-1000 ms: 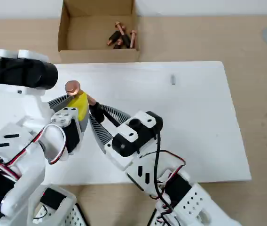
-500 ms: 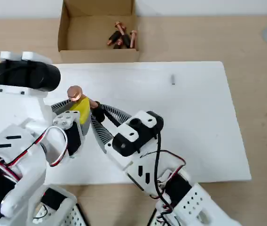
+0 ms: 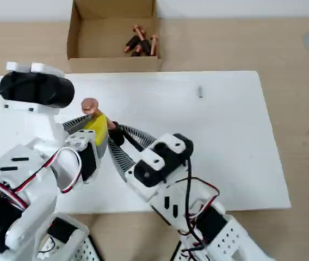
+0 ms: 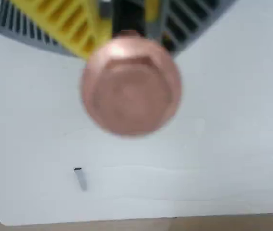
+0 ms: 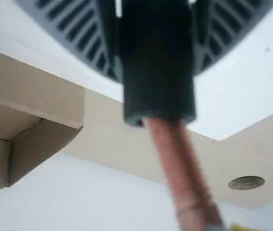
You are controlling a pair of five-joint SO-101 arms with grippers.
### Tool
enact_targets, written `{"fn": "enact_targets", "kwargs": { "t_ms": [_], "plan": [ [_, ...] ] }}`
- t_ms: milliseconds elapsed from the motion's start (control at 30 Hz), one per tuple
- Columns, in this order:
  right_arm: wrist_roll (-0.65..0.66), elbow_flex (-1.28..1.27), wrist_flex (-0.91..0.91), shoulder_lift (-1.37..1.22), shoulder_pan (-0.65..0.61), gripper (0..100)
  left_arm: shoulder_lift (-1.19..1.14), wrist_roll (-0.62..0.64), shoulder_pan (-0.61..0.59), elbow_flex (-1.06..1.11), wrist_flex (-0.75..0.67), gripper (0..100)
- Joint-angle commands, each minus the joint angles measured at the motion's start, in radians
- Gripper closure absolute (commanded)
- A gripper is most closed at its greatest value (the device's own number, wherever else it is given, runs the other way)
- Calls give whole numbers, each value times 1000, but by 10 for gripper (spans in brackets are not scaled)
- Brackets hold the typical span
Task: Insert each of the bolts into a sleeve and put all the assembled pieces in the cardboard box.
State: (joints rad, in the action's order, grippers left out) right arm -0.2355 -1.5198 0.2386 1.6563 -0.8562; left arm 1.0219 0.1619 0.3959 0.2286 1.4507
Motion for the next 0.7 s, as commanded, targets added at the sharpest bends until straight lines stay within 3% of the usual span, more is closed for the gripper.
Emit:
{"fn": "enact_targets", "kwargs": {
  "t_ms": [0, 100, 533, 667],
  "plan": [
    [-8, 13, 8, 117, -13, 989, -15, 15, 8, 17, 8, 924],
    [-8, 8, 34, 143, -13, 989, -15, 83, 8, 17, 9, 868],
    [-8, 5, 40, 156, -13, 989, -13, 101, 8, 9, 25, 867],
    [-8, 5, 41, 156, -13, 989, -13, 92, -75, 20, 31, 867]
  ]
}}
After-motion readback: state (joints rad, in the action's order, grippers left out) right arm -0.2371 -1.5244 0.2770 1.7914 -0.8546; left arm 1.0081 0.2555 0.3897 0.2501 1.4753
